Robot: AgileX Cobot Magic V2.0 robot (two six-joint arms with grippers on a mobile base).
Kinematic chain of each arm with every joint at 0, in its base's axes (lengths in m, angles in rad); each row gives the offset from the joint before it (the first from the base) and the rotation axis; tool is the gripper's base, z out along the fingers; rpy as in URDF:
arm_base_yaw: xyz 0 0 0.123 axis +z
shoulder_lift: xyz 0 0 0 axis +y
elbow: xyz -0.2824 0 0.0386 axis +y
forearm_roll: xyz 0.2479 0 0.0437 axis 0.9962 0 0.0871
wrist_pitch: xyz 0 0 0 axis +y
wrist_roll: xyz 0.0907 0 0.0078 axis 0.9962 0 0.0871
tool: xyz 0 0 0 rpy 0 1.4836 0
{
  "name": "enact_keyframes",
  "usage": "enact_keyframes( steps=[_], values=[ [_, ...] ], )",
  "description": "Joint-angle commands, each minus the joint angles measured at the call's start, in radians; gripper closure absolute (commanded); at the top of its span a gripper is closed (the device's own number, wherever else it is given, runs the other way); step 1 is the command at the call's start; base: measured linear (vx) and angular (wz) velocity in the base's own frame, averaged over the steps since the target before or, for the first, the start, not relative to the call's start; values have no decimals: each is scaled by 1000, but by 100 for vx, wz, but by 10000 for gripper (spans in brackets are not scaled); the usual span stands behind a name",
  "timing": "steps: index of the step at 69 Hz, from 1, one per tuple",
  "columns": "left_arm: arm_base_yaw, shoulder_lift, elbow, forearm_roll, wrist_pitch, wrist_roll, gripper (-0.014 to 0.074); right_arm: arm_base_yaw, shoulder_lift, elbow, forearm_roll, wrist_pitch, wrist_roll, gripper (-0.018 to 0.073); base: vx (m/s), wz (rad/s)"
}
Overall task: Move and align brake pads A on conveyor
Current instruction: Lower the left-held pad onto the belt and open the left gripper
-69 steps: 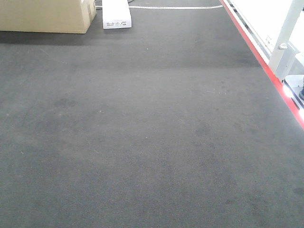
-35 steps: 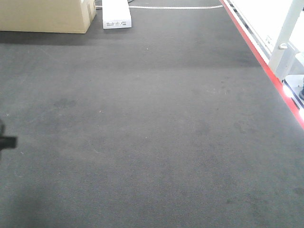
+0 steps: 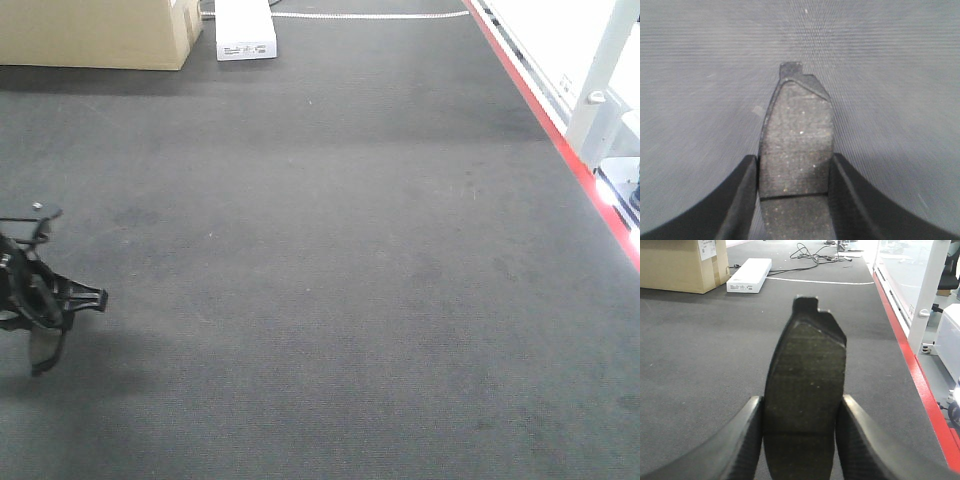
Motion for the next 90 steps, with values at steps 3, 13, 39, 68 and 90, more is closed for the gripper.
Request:
enact_keyframes(
  steps=[3, 13, 39, 68, 90],
  values=[
    [2, 30, -52, 0, -18, -8, 281, -4, 8, -34, -4, -100, -11, 561, 0, 0],
    [2, 76, -72, 0, -7, 8, 171, -4, 8, -34, -4, -100, -11, 561, 0, 0],
    [-3, -139, -58, -20, -19, 17, 125, -4, 8, -34, -4, -100, -11, 561, 0, 0],
    [-3, -688, 278, -54, -236, 89, 125, -4, 8, -34, -4, -100, -11, 561, 0, 0],
    [-3, -1147, 524, -87, -332, 95, 125, -4, 8, -34, -4, -100, -11, 561, 0, 0]
  ],
)
